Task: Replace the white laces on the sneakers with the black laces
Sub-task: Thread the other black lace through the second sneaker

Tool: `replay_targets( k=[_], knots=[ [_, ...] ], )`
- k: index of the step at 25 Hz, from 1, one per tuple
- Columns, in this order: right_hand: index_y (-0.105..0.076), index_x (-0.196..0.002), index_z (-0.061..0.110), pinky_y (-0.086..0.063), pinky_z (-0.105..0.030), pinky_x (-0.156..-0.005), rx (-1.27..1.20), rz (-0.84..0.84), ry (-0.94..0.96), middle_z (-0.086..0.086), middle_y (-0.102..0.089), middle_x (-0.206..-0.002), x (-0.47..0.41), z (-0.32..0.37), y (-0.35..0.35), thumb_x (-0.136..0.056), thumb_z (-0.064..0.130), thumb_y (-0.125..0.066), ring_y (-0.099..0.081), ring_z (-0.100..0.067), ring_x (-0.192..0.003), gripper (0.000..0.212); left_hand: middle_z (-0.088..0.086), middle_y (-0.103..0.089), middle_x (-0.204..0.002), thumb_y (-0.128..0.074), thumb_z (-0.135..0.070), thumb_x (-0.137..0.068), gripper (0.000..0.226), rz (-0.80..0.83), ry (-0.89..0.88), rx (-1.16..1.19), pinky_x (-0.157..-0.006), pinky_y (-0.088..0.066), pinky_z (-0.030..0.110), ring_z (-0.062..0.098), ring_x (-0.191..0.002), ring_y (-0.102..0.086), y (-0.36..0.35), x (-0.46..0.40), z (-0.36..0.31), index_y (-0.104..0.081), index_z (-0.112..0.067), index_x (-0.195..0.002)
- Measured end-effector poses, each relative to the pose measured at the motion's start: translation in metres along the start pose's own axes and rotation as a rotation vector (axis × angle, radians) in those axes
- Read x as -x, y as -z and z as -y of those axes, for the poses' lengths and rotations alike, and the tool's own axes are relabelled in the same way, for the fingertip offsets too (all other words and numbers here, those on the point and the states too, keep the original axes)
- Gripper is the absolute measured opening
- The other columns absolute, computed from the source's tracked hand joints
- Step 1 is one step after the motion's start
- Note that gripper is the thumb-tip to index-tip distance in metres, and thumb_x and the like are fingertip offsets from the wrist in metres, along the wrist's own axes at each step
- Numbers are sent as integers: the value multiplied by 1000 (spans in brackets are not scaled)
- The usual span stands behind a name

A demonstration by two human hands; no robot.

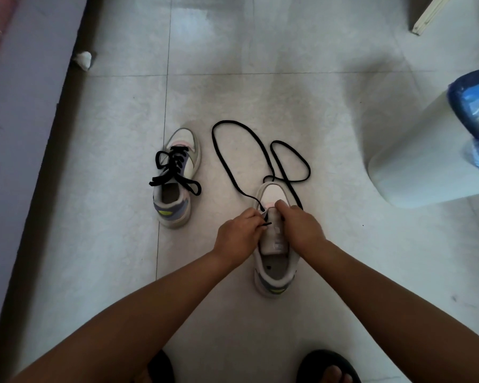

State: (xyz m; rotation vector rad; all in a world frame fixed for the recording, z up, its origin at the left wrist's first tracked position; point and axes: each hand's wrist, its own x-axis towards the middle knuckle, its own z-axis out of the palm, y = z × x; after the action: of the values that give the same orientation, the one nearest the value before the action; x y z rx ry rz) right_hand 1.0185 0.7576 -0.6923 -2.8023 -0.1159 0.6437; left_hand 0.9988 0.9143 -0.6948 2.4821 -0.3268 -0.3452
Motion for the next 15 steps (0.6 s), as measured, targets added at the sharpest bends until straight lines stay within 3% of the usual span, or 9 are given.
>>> replay_targets(
  k=[5, 10, 13, 15],
  knots=[
    [-38, -127, 7, -46, -36, -72, 404, 35, 60, -20, -55, -119, -5, 16, -9, -95, 8, -41, -57, -34, -105, 32, -4, -59, -114, -51, -25, -95, 23, -2, 2, 14, -73, -49, 36, 18, -91, -62, 0, 2, 0, -67, -13, -106],
    [-42, -129, -1, -50, -49, -81, 649, 97, -11, -25, -47, -126, -9, 23, -16, -96, 3, -30, -48, -39, -114, 36, -3, -59, -115, -50, -25, -95, 24, 1, 0, 18, -76, -48, 36, 17, -94, -61, 0, 0, -1, -67, -13, -107],
    [-44, -125, 6, -46, -44, -82, 547, 13, 43, -18, -44, -126, -6, 15, -12, -96, 12, -36, -45, -34, -116, 31, -3, -59, -112, -52, -25, -95, 22, -12, 5, 48, -75, -48, 35, 16, -91, -61, 0, 1, -2, -67, -13, -106],
    [-56, -113, 6, -44, -41, -78, 309, -161, 170, -16, -53, -116, -2, 4, -5, -92, 12, -48, -52, -34, -107, 24, -1, -60, -107, -53, -25, -94, 21, -38, 64, 140, -74, -48, 33, 15, -89, -59, -4, 0, -3, -68, -12, -103]
  ],
)
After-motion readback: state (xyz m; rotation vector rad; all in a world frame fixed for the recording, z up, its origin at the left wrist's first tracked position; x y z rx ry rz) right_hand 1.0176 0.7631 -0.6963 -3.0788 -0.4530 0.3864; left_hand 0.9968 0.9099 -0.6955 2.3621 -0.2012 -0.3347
